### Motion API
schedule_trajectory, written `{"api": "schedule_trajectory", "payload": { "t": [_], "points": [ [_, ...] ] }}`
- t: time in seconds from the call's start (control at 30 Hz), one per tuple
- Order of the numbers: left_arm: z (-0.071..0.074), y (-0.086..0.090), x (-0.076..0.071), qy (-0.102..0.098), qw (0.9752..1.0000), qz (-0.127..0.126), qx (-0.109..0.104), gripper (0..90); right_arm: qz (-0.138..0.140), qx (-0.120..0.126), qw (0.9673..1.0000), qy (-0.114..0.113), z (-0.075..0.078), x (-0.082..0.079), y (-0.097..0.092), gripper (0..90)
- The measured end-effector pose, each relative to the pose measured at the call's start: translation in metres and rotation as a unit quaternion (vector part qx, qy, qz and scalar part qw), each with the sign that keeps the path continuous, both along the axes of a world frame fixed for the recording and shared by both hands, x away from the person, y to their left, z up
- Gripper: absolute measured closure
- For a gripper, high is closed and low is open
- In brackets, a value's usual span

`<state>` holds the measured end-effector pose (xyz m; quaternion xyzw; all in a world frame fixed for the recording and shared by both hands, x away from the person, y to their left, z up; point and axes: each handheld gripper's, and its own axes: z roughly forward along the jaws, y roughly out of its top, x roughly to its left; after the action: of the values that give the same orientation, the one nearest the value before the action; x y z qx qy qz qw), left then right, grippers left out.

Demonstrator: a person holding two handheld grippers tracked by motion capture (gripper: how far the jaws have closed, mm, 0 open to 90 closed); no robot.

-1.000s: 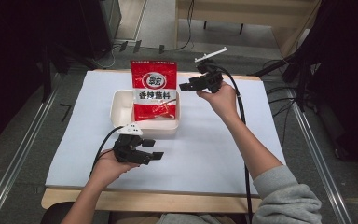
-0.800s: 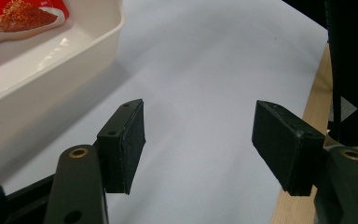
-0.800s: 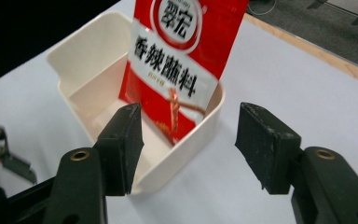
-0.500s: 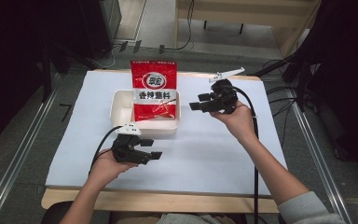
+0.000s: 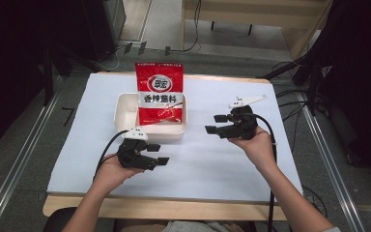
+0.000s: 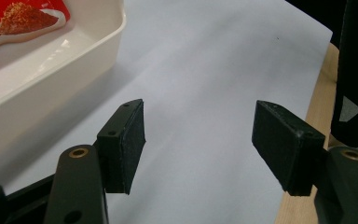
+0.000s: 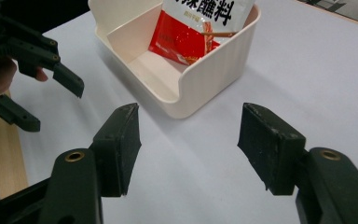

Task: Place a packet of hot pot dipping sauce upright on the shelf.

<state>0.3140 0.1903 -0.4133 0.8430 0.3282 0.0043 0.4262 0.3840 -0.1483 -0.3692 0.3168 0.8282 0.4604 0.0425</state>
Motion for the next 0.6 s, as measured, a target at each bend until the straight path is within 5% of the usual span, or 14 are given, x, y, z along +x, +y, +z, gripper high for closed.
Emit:
{"api": "schedule_trajectory", "payload": {
  "t": [0.37, 0.6],
  "points": [
    [-0.002, -0.002, 0.001, 0.0, 1.0, -0.004, 0.001, 35.4, 0.018, 0.008, 0.9998, 0.001, -0.032, -0.028, -0.002, 37.7],
    [-0.003, -0.003, 0.001, -0.005, 1.0, -0.008, 0.001, 34.7, 0.02, -0.008, 0.9997, 0.006, -0.051, -0.036, -0.003, 38.0]
  ]
}}
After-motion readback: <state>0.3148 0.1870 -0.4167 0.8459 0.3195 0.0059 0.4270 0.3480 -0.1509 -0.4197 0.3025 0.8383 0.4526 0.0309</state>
